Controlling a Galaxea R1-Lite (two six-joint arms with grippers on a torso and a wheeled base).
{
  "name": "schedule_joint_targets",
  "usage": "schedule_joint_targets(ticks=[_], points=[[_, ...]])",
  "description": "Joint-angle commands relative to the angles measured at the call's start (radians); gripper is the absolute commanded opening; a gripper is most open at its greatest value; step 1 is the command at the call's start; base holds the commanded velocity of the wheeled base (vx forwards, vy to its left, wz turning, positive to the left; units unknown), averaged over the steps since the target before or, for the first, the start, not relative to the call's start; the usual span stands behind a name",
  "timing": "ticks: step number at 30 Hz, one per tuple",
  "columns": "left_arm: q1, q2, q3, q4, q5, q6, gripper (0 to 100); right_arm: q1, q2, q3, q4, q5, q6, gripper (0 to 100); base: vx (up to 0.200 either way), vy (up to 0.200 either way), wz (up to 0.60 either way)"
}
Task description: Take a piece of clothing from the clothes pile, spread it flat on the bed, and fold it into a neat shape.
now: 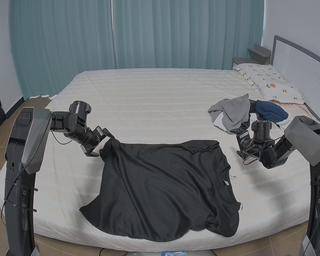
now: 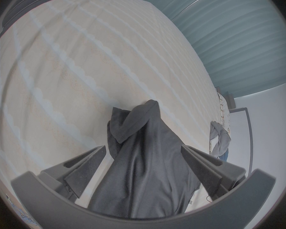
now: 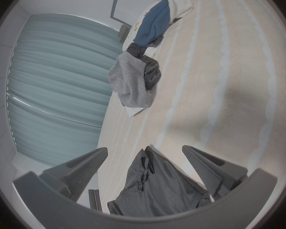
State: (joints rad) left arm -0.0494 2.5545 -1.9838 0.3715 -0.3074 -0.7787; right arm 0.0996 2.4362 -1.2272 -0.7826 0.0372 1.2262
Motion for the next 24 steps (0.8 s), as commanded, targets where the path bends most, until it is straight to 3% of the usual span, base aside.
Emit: schedule_joint_targets(ticks=[1,6,7,14,20,24], points=[[-0.001,0.046,-0.016,-0.005,0.013,-0.001,100,-0.018,-0.002,0.011,0.000,0.006,0.007,100,0.000,0.000,0.00],[-0.001,0.072,-0.016,-0.051,0.039,-0.005,100,-0.023,-0.002,0.011,0.000,0.006,0.007,100,0.000,0.000,0.00],[-0.001,0.075,-0.016,-0.055,0.039,-0.007,0,-0.023,-0.002,0.011,0.000,0.006,0.007,100,0.000,0.000,0.00],[-0.004,0.102,-0.016,-0.126,0.045,-0.010,0,-0.026,-0.005,0.009,-0.001,0.006,0.029,100,0.000,0.000,0.00],[0.000,0.099,-0.016,-0.197,0.131,-0.010,0,-0.026,-0.002,0.009,0.000,0.006,0.029,100,0.000,0.000,0.00],[0.016,0.078,-0.016,-0.329,0.225,-0.010,0,-0.012,-0.002,0.008,0.000,0.004,0.022,100,0.000,0.000,0.00]])
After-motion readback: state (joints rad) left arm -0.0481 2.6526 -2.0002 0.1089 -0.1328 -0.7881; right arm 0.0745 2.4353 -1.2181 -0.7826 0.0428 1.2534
